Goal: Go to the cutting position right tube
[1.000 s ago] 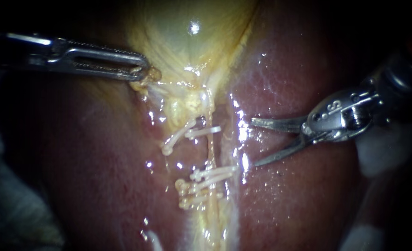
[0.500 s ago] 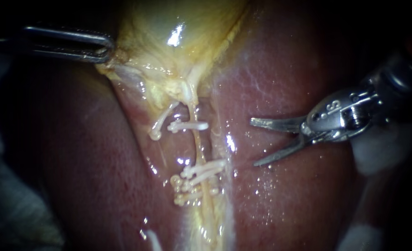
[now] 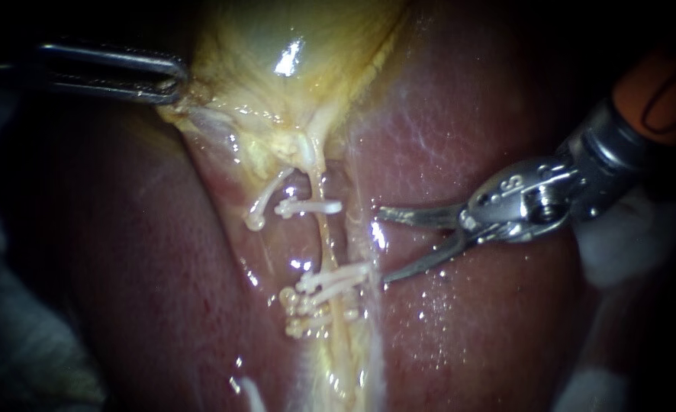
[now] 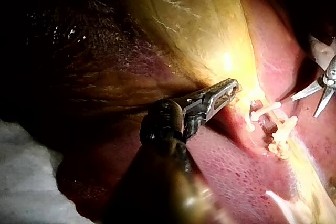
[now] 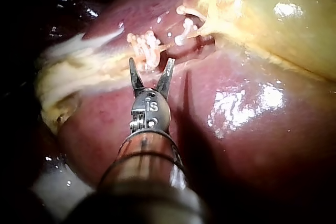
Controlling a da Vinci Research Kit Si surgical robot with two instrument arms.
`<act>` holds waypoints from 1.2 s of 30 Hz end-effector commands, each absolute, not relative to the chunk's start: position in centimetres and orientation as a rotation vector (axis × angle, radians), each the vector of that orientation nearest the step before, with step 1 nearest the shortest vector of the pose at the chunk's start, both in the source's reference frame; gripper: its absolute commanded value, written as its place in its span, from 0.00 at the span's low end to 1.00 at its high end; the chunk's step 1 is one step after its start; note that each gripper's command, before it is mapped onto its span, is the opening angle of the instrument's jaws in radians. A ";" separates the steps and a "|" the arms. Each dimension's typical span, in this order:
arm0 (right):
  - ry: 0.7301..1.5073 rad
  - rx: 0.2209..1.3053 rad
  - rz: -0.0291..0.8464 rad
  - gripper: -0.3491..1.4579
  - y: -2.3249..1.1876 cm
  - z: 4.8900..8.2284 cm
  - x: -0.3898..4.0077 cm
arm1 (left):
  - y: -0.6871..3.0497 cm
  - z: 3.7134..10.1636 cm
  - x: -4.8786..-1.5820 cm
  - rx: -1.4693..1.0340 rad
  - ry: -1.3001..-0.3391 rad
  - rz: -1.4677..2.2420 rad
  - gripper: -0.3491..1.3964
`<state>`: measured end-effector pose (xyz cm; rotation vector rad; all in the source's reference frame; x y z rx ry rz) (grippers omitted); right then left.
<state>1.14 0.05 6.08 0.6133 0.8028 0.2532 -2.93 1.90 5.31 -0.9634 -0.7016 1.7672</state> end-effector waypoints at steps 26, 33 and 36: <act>0.853 0.835 0.319 0.98 -0.07 6.90 1.78 | 1.87 5.30 -2.95 -0.963 -0.698 1.766 0.00; 0.936 0.878 0.326 0.96 -0.07 6.90 1.89 | 1.87 5.30 -2.97 -0.963 -0.697 1.766 0.00; 0.971 0.897 0.326 0.95 -0.08 6.89 1.95 | 1.87 5.30 -2.97 -0.963 -0.697 1.765 0.00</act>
